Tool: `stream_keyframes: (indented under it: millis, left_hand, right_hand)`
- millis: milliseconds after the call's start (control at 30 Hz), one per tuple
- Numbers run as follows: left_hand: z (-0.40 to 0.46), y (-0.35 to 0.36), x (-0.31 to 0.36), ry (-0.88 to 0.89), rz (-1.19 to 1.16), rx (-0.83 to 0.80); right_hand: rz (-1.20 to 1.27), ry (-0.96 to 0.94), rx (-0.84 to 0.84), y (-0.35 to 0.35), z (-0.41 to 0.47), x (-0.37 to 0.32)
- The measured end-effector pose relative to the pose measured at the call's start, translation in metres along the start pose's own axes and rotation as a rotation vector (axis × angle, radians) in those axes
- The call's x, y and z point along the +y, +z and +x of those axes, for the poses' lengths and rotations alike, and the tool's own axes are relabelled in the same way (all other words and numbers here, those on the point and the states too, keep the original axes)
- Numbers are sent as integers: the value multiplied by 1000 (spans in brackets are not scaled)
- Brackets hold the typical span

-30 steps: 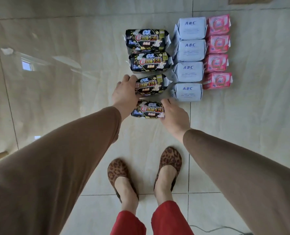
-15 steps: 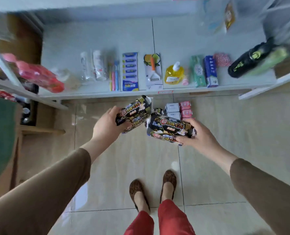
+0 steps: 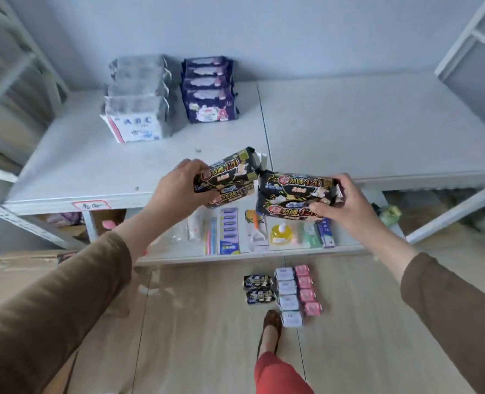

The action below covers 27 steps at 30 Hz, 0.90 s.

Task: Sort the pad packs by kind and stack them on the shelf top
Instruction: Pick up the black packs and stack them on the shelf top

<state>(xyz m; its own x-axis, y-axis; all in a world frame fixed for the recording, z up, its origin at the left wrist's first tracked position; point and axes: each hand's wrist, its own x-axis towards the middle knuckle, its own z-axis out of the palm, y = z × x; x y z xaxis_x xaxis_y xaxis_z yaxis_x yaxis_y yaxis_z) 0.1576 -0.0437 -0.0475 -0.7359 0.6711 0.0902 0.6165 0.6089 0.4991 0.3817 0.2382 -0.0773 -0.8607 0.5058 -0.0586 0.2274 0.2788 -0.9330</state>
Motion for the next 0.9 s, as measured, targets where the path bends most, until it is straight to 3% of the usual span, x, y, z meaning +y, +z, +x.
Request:
stream_keyframes:
  millis: [200, 533, 900]
  left_hand:
    - [121, -18, 34, 92, 151, 17]
    - [306, 0, 68, 73, 153, -20]
    - [472, 19, 21, 121, 260, -23]
  right_hand:
    - [132, -42, 55, -48, 87, -21]
    - [109, -32, 47, -77, 224, -23]
    - [-9, 23, 80, -44, 344, -14]
